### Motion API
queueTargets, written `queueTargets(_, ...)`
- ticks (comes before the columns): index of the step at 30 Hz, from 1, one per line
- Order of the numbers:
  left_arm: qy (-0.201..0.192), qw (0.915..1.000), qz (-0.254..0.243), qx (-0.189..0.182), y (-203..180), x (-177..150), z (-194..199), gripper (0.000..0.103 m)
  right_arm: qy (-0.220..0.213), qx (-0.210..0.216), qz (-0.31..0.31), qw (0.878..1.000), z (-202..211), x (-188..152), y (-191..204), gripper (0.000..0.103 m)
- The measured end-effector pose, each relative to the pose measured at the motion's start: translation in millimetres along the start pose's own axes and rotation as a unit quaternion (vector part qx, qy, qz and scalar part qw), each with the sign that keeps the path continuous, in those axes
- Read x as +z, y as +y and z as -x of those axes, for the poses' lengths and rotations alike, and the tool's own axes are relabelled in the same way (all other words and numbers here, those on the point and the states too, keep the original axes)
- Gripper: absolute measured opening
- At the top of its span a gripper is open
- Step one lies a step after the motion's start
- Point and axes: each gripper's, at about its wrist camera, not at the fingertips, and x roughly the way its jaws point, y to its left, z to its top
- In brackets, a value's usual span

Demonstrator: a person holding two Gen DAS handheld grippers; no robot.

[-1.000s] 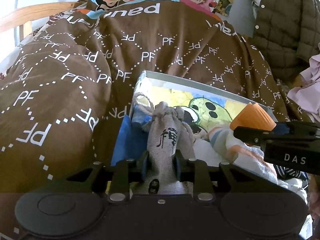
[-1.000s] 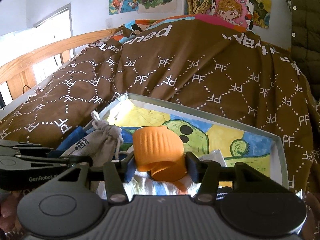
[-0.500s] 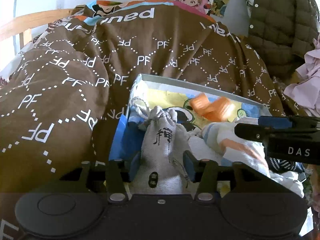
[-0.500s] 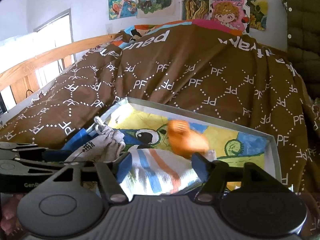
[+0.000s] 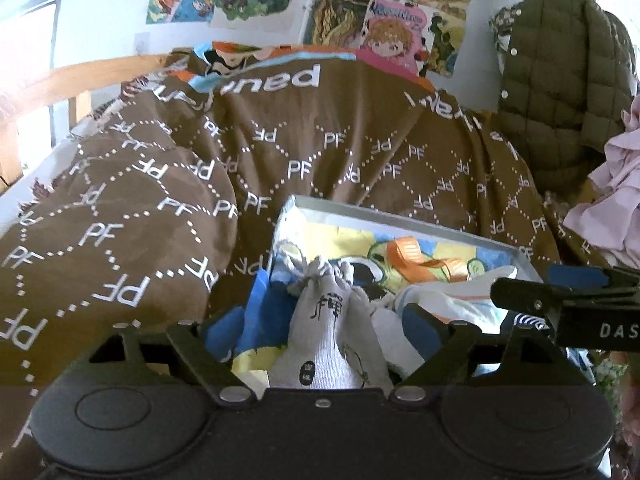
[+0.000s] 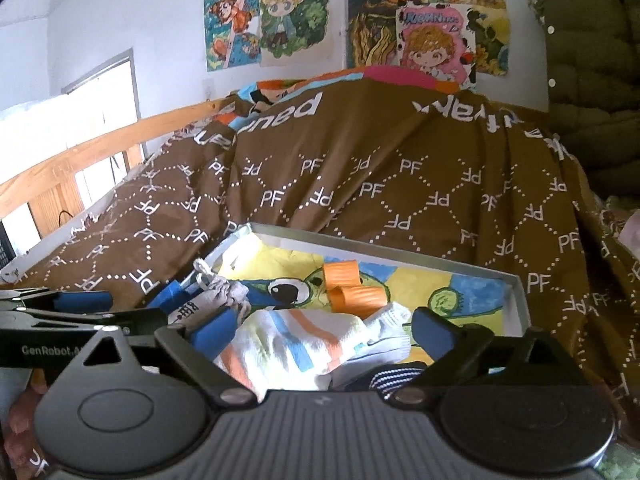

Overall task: Organize soft objects
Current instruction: 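Lower both items into the tray and open both tools to release them, then raise both open tools and pull them back from the tray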

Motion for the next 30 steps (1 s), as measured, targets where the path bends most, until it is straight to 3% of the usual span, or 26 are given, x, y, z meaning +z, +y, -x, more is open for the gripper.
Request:
queueTargets(4, -0.013, 0.9999, 0.001, 0.007, -1.9, 0.9, 11.6, 0.097, -0.012, -0.005, -0.012, 1.000, 12.6, -0.3, -3.9, 0.102)
queueTargets(13, -0.033, 0.9993, -0.007, 0.012, -9.8, 2.5, 34.7, 0.102, -0.022, -0.014, -0.035, 0.999, 31.2, -4.9, -15.6, 0.103)
queueTargets(22, -0.039, 0.9990, -0.018, 0.014, -22.7, -3.0, 45.9, 0.102, -0.030, -0.020, -0.048, 0.998, 50.2, -14.0, -27.9, 0.103)
queueTargets(30, -0.048, 0.9977, -0.019, 0.045, -33.0, -7.4, 53.6, 0.102, -0.034, -0.026, -0.057, 0.997, 62.0, -21.4, -35.3, 0.103)
